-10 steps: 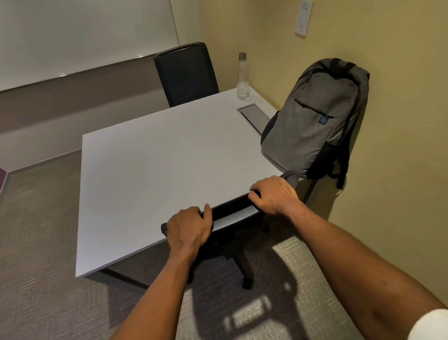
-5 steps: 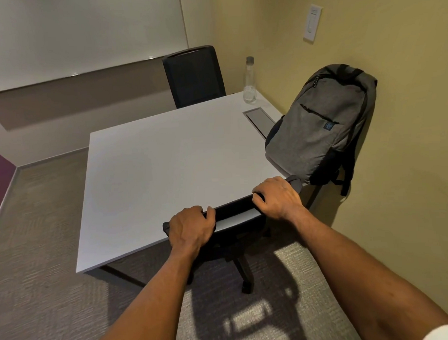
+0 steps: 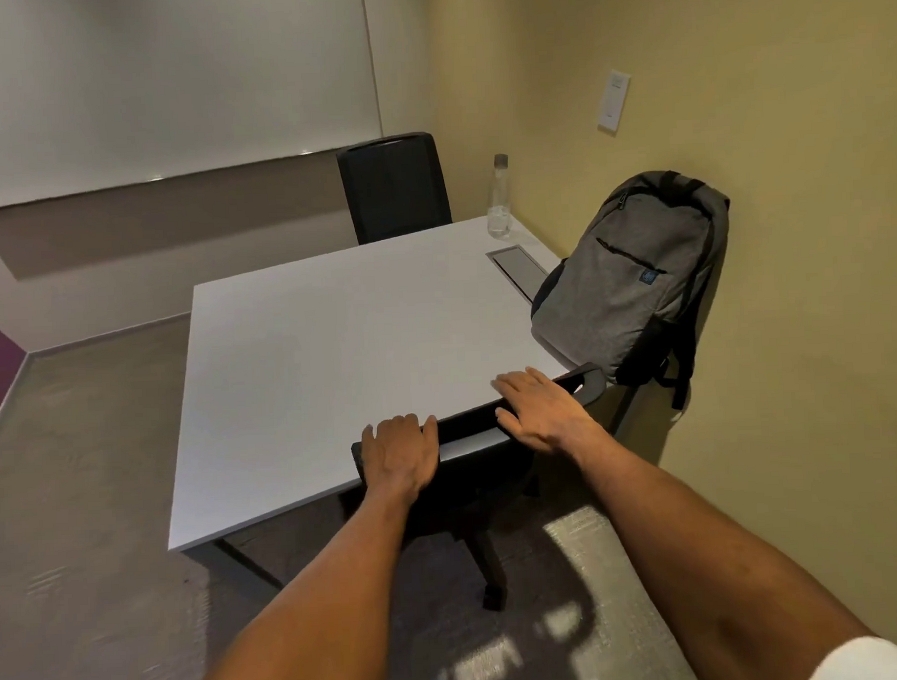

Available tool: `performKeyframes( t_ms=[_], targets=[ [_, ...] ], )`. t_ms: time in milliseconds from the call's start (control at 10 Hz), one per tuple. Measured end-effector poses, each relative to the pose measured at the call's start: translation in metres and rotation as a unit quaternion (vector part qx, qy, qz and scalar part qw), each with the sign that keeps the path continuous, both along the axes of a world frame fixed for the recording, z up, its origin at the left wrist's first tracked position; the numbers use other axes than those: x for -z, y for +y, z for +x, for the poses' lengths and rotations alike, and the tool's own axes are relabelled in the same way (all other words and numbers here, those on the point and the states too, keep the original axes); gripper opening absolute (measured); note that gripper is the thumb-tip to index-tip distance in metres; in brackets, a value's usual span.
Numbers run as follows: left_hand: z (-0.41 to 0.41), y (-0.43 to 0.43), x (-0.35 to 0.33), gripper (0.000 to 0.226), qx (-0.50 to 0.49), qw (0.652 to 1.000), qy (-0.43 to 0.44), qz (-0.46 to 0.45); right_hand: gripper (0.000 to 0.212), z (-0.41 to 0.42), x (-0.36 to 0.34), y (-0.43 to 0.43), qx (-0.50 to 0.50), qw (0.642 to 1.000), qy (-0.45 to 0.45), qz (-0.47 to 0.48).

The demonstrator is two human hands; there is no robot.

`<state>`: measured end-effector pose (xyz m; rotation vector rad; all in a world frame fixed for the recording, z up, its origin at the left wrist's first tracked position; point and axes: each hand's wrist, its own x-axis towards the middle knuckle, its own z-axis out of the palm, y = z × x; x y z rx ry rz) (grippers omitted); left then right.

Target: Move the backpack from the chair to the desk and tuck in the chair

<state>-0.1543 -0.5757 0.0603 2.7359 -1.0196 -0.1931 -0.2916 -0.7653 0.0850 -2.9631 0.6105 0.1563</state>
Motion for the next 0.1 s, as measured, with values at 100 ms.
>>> performKeyframes(
  t_ms=[100],
  targets=[
    [0.0023, 0.0191, -0.0003, 0.063, -0.031, 0.999, 0.021, -0.018, 0.068, 0.0146, -0.0017, 0.035, -0.019, 1.0, 0.004, -0.009]
  ],
)
